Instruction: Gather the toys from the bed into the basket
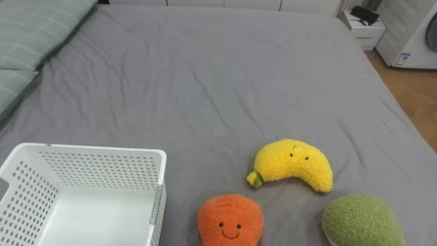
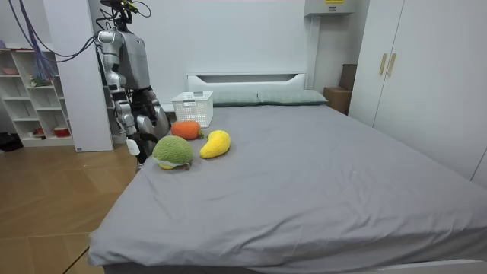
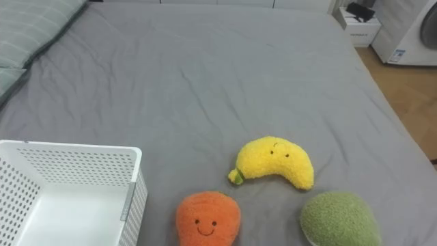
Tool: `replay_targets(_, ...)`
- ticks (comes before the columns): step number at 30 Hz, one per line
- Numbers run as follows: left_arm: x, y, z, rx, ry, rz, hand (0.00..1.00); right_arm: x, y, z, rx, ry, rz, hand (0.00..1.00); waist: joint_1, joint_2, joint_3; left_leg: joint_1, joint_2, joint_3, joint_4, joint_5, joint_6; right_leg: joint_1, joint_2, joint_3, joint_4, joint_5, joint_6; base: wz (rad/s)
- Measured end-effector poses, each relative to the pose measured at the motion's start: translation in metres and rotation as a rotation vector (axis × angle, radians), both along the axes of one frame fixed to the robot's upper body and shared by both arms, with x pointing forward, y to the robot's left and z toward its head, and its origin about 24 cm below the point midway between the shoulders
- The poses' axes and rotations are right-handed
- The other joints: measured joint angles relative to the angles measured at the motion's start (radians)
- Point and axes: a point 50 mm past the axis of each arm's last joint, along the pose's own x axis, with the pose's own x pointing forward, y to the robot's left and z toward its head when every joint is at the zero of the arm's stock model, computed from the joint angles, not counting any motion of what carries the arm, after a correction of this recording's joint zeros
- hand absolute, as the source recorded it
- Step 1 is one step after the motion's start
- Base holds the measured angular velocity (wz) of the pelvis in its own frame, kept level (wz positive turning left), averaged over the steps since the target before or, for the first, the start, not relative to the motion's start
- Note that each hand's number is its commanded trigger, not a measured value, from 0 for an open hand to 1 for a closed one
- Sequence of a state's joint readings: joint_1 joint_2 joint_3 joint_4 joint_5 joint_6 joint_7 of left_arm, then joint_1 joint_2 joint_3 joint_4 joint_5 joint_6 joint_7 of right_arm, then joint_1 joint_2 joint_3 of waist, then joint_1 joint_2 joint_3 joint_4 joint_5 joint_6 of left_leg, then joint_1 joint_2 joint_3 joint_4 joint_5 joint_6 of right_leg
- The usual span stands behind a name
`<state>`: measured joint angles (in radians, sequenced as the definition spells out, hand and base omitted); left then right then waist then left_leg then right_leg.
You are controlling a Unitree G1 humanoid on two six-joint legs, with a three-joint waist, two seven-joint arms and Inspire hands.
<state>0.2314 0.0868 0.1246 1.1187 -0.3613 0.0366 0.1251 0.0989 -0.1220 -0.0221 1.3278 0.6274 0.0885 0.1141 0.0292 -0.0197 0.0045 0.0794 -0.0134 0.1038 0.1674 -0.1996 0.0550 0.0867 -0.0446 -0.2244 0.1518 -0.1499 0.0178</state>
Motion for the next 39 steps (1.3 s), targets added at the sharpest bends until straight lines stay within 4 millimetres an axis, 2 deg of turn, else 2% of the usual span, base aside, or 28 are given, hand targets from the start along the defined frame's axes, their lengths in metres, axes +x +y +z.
replay_targets(23,-0.001,0.004,0.001,-0.003,-0.003,0.037,0.0,-0.006,-0.002,0.0,-0.006,0.014,-0.041,0.0,-0.003,-0.005,0.0012,0.003,0.0,-0.006,-0.001,0.0,0.0,0.007,0.0,0.002,-0.001,0.0,0.0,0.0)
replay_targets(29,-0.01,0.008,0.001,-0.009,0.012,0.082,0.0,-0.02,-0.011,0.001,-0.057,0.06,-0.196,0.0,-0.035,-0.007,0.0005,0.007,-0.001,-0.011,0.0,0.0,0.0,0.014,-0.001,-0.002,-0.001,-0.002,0.001,0.03)
replay_targets(34,-0.013,0.018,0.003,0.014,0.012,0.134,0.0,-0.034,-0.023,0.004,-0.125,0.112,-0.449,0.0,-0.075,-0.019,0.0016,0.021,-0.001,-0.008,-0.001,0.0,0.0,0.026,0.0,0.002,-0.001,-0.003,0.001,0.0)
replay_targets(36,-0.013,0.02,0.004,0.02,0.015,0.131,0.0,-0.032,-0.029,0.006,-0.158,0.118,-0.511,0.0,-0.084,-0.022,0.0014,0.02,-0.001,-0.004,0.001,0.0,0.0,0.015,-0.001,0.007,0.002,-0.005,0.0,-0.09)
replay_targets(39,-0.011,0.021,0.005,0.023,0.006,0.128,0.0,-0.019,-0.045,0.012,-0.242,0.093,-0.561,0.0,-0.098,-0.025,-0.0012,0.019,-0.001,0.007,0.0,-0.001,0.0,-0.001,-0.001,0.025,0.016,-0.006,0.0,-0.16)
